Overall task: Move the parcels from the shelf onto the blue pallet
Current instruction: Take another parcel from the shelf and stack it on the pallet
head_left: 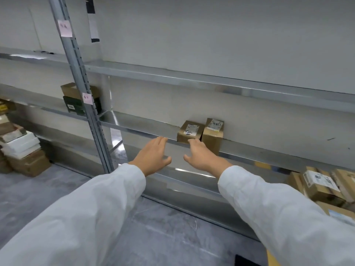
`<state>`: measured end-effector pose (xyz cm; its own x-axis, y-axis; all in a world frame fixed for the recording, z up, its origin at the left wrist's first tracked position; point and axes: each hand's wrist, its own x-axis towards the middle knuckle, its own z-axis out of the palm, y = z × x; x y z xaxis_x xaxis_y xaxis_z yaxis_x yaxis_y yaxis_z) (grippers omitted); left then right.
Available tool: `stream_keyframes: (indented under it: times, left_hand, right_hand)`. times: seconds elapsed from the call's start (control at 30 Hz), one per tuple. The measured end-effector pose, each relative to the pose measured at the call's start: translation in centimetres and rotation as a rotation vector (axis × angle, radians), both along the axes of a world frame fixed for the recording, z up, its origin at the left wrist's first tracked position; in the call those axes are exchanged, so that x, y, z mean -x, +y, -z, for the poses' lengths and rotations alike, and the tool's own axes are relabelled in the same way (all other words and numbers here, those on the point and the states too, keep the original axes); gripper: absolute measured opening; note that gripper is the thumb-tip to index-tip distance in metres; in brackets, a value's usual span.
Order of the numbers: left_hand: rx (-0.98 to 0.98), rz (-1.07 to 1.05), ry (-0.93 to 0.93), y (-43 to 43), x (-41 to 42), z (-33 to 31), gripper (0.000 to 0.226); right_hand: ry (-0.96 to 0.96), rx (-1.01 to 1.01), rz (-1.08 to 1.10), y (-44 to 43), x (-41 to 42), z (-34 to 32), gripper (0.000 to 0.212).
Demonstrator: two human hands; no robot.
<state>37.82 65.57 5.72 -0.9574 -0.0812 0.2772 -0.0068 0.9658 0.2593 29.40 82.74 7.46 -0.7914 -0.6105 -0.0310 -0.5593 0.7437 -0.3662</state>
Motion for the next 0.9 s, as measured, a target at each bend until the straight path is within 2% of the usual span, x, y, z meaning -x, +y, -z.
stream_keyframes:
  times: [0.23, 0.53, 0.9]
  left_hand:
    - [-0.024, 0.037, -0.022, -2.2, 5.5, 1.8, 0.065]
    - [0.037, 0.086, -0.090, -5.5, 16.9, 1.2, 0.066]
    - [0.054, 0.178, -0.101, -7.1, 26.6, 4.7, 0.061]
  right_hand:
    - [-0.030, 0.046, 0.090, -2.4, 6.0, 1.2, 0.054]
    - [-0.114, 0.108, 0.168, -6.1, 17.0, 3.6, 0.056]
    - [-0.195, 0.004, 0.246, -8.1, 25.0, 7.4, 0.054]
